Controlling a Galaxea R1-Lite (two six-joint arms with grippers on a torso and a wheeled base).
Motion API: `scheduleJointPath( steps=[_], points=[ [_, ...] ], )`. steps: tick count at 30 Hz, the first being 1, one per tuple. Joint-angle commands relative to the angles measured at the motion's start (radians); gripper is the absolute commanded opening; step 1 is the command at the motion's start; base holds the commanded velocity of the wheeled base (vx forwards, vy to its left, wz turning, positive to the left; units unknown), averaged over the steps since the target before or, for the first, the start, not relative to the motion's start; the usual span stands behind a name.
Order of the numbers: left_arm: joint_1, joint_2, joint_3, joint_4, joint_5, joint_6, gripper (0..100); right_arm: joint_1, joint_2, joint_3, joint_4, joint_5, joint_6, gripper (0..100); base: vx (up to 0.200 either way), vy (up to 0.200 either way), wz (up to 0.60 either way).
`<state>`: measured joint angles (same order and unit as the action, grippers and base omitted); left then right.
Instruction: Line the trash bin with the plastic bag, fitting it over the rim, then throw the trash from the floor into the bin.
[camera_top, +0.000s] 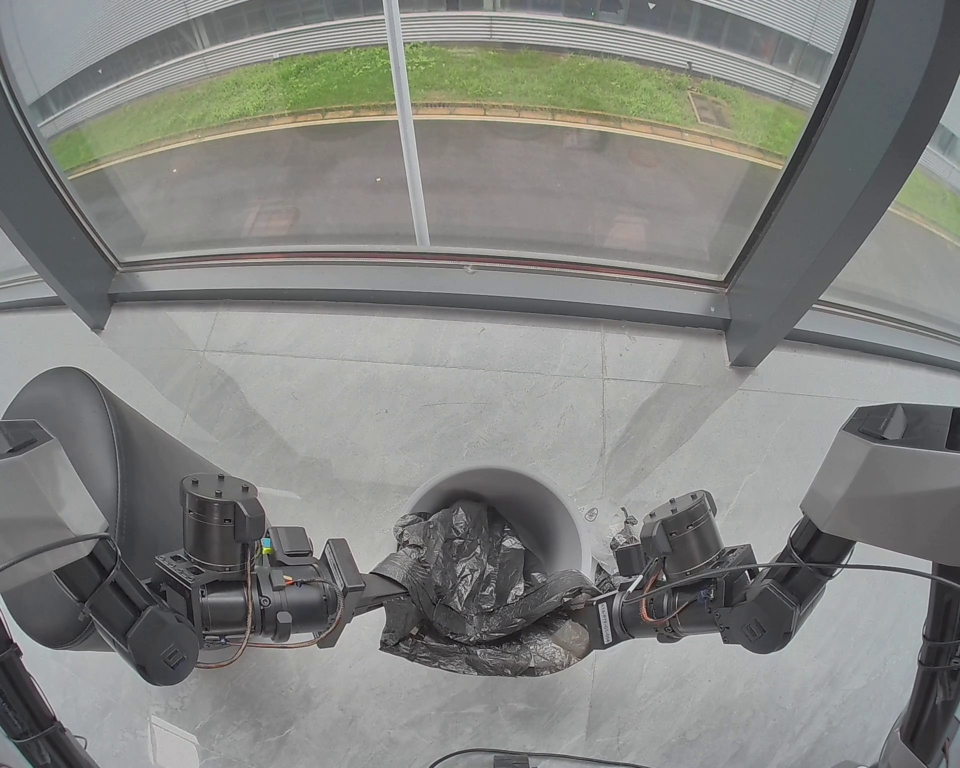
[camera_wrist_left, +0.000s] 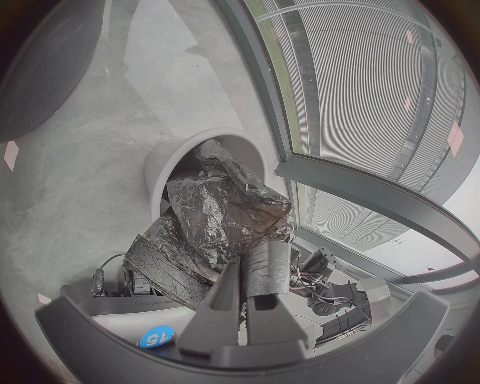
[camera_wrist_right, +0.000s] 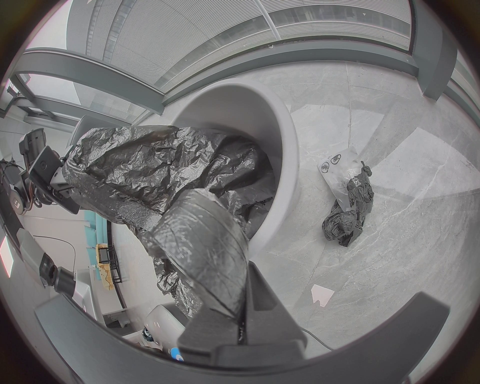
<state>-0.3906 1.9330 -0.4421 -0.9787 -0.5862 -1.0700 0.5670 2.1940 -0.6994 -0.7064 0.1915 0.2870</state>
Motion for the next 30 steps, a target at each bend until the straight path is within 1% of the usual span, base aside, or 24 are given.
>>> scheduleJointPath(
  steps=[1,4,6,8,13,17,23,30],
  points=[
    [-0.01,0.001,-0.003,0.008,0.0,-0.001,0,-0.003,0.004,0.001,-0.004,-0.001,0.0,0,0.0,0.0,0.0],
    [-0.01,0.02,-0.01,0.006,0.0,0.001,0,-0.006,0.016,-0.009,-0.012,-0.009,0.001,0,0.0,0.0,0.0],
    [-0.007,0.049,-0.021,0.0,0.0,0.002,0,-0.018,0.036,-0.042,-0.013,-0.055,0.001,0,0.0,0.0,0.0],
    [-0.002,0.063,-0.033,0.0,0.0,0.002,0,-0.035,0.053,-0.063,-0.013,-0.08,-0.003,0,0.0,0.0,0.0],
    [0.012,0.089,-0.063,0.0,0.0,0.007,0,-0.058,0.075,-0.089,-0.021,-0.096,-0.04,0,0.0,0.0,0.0],
    [0.013,0.095,-0.082,0.0,0.002,0.007,0,-0.058,0.082,-0.101,-0.053,-0.138,-0.046,0,0.0,0.0,0.0],
    [0.015,0.089,-0.084,-0.003,0.002,0.007,0,-0.049,0.061,-0.108,-0.065,-0.139,-0.046,0,0.0,0.0,0.0],
    [0.041,0.093,-0.102,-0.014,0.002,0.008,0,-0.05,0.006,-0.1,-0.065,-0.139,-0.046,0,0.0,0.0,0.0]
  ],
)
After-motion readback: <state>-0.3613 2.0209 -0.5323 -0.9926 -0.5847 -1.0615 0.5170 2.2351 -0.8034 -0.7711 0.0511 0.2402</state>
